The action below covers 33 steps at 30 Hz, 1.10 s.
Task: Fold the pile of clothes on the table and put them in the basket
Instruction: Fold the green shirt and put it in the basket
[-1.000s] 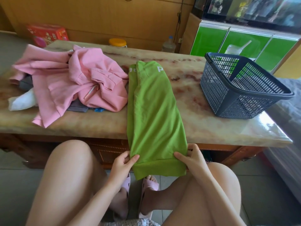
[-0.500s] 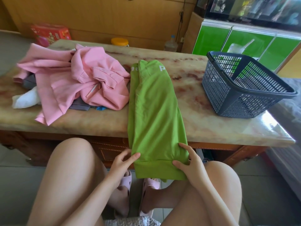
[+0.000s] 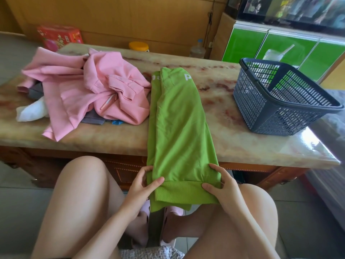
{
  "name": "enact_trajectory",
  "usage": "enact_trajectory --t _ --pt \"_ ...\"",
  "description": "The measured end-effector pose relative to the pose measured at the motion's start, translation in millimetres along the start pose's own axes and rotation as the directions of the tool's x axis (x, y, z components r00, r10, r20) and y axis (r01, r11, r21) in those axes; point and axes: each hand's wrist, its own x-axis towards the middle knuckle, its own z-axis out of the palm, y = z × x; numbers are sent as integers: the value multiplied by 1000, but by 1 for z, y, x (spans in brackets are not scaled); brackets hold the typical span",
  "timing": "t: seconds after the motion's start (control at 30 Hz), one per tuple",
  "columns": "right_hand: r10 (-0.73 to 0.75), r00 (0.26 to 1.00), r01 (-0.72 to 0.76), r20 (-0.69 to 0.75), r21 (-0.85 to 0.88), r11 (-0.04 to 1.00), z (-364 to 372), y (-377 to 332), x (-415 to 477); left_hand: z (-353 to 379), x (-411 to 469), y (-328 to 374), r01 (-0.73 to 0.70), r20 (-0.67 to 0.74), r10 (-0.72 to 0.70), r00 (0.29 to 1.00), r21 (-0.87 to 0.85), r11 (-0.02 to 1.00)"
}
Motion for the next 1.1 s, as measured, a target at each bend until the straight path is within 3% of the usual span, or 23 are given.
enact_trajectory --t 0.4,0.5,0.6,0.77,0.83,0.93,1.1 --pt "26 998 -16 54 -170 985 -5 -11 -6 -6 -13 6 -156 -14 161 987 164 974" --pt "10 999 -7 51 -54 999 -6 -23 -10 -5 -17 15 -213 -11 220 975 213 954" --pt "-10 997 3 79 88 996 -18 -43 -17 1 -19 37 -317 102 300 948 325 891" --pt "-3 988 -37 155 250 967 -29 -58 -15 6 -17 67 -263 209 197 958 365 893" --pt "2 982 -62 191 310 949 -33 -57 -11 3 -15 72 -166 228 106 968 264 950" --pt "-9 955 -134 298 456 880 -38 -60 -4 -4 -9 80 63 331 -40 943 -60 996" --pt "10 934 -254 358 643 723 -43 -80 34 -13 18 105 168 458 -44 888 -234 958"
